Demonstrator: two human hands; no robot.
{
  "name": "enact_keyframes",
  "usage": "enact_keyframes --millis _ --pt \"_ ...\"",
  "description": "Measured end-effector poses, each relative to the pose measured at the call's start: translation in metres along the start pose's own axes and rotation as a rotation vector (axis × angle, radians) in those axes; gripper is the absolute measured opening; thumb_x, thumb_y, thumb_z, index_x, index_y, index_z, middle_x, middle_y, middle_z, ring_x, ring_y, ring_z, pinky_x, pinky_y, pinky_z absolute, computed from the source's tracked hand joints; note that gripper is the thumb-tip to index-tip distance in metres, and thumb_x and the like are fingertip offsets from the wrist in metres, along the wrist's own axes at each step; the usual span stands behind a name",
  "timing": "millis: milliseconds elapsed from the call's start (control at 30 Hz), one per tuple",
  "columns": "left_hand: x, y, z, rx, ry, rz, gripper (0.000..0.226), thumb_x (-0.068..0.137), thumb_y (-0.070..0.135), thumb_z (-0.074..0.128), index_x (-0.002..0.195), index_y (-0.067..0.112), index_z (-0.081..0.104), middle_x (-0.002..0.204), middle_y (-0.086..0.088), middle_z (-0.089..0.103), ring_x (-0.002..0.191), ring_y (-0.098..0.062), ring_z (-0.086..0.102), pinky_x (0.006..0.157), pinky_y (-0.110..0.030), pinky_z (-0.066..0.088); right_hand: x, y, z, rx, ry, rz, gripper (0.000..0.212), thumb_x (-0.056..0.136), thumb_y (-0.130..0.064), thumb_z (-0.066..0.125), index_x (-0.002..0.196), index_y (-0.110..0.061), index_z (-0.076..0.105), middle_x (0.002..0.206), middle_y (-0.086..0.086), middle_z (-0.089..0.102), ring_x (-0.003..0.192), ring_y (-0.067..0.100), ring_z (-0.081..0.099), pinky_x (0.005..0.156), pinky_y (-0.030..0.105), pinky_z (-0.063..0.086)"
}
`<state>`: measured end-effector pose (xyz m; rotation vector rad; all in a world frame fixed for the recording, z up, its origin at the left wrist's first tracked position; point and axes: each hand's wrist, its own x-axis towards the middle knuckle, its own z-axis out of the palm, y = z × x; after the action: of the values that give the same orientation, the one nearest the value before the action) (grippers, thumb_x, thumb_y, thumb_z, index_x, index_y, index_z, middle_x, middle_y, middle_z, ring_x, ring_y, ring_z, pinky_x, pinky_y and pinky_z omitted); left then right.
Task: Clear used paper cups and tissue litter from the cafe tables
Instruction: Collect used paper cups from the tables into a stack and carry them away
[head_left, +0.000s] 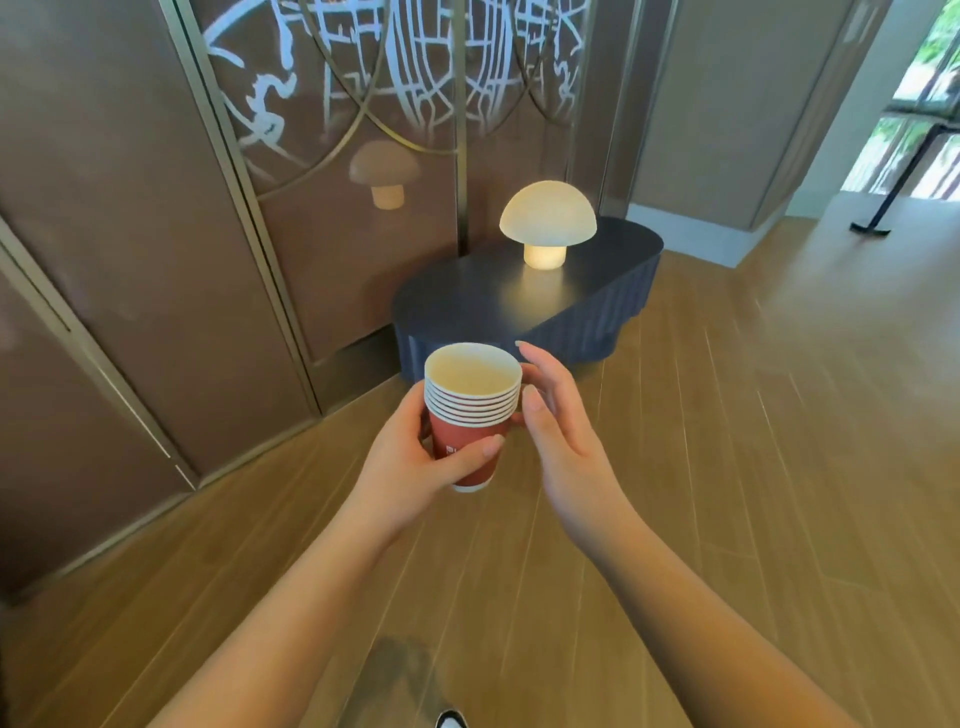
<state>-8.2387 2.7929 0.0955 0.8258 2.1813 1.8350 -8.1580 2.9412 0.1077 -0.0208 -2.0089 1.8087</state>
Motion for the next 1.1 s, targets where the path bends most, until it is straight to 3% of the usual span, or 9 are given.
enact_keyframes --millis 133,267,367,433,500,667,800,900,1100 --pt "0.081 -0.015 -0.018 -0.001 0.026 0.016 0.070 0.065 0.054 0.079 0.126 0.047 0.046 0.124 0.021 0.062 0.113 0.009 0.060 0.083 -0.008 0.053 0.086 0.016 0.004 -0.009 0.018 -0.011 0.045 0.097 -0.051 0.043 0.141 -0.048 0.036 0.129 -0.028 0.053 0.127 -0.003 0.051 0.096 0.011 0.046" --pt "0.158 -0.024 -0.033 0.011 0.017 0.024 0.065 0.067 0.052 0.079 0.123 0.050 0.046 0.114 0.037 0.063 0.110 0.018 0.057 0.078 -0.003 0.049 0.162 0.031 0.002 -0.041 0.038 -0.022 0.043 0.098 -0.050 0.043 0.140 -0.050 0.035 0.130 -0.029 0.053 0.127 -0.006 0.050 0.096 0.009 0.045" --pt "0.212 -0.027 -0.042 0.024 0.014 0.046 0.065 0.067 0.051 0.079 0.122 0.054 0.044 0.108 0.051 0.057 0.107 0.023 0.055 0.075 0.000 0.046 0.212 0.041 -0.003 -0.051 0.049 -0.025 0.047 0.098 -0.052 0.042 0.144 -0.047 0.035 0.132 -0.030 0.052 0.131 -0.003 0.048 0.105 0.016 0.044" --pt "0.245 -0.030 -0.047 0.035 0.015 0.051 0.067 0.066 0.054 0.080 0.123 0.054 0.044 0.110 0.050 0.056 0.109 0.023 0.055 0.075 0.000 0.046 0.243 0.050 -0.006 -0.053 0.048 -0.036 0.051 0.095 -0.058 0.042 0.144 -0.045 0.035 0.134 -0.030 0.052 0.132 -0.002 0.048 0.108 0.020 0.044" --pt "0.279 -0.035 -0.049 0.039 0.013 0.053 0.069 0.065 0.056 0.080 0.124 0.054 0.044 0.115 0.046 0.057 0.111 0.020 0.055 0.076 -0.001 0.048 0.274 0.057 -0.008 -0.034 0.038 -0.049 0.055 0.090 -0.064 0.043 0.142 -0.046 0.036 0.133 -0.032 0.052 0.130 -0.005 0.048 0.105 0.016 0.044" --pt "0.368 -0.048 -0.038 0.026 0.034 0.061 0.070 0.065 0.056 0.080 0.127 0.051 0.047 0.118 0.034 0.062 0.114 0.014 0.057 0.081 -0.006 0.052 0.354 0.081 -0.021 0.017 0.025 -0.068 0.046 0.093 -0.055 0.048 0.137 -0.047 0.038 0.130 -0.038 0.052 0.125 -0.012 0.049 0.092 0.004 0.043" --pt "0.439 -0.057 -0.022 0.024 0.056 0.067 0.072 0.066 0.056 0.081 0.129 0.051 0.047 0.122 0.028 0.063 0.116 0.008 0.059 0.090 -0.013 0.055 0.421 0.101 -0.047 0.000 0.035 -0.091 0.044 0.087 -0.068 0.047 0.129 -0.065 0.037 0.129 -0.042 0.049 0.125 -0.015 0.047 0.090 0.002 0.043" --pt "0.491 -0.061 -0.009 0.018 0.095 0.065 0.074 0.069 0.053 0.082 0.134 0.046 0.048 0.126 0.024 0.063 0.118 0.002 0.061 0.094 -0.019 0.056 0.477 0.111 -0.071 0.003 0.013 -0.091 0.035 0.089 -0.067 0.045 0.123 -0.072 0.039 0.128 -0.043 0.049 0.125 -0.015 0.046 0.089 0.002 0.042" --pt "0.588 -0.062 0.009 0.026 0.144 0.071 0.060 0.080 0.035 0.086 0.124 0.051 0.048 0.117 0.036 0.062 0.112 0.014 0.059 0.079 -0.006 0.051 0.576 0.129 -0.112 -0.015 -0.038 -0.118 0.041 0.086 -0.079 0.045 0.125 -0.070 0.039 0.128 -0.044 0.049 0.124 -0.018 0.044 0.087 -0.004 0.037"
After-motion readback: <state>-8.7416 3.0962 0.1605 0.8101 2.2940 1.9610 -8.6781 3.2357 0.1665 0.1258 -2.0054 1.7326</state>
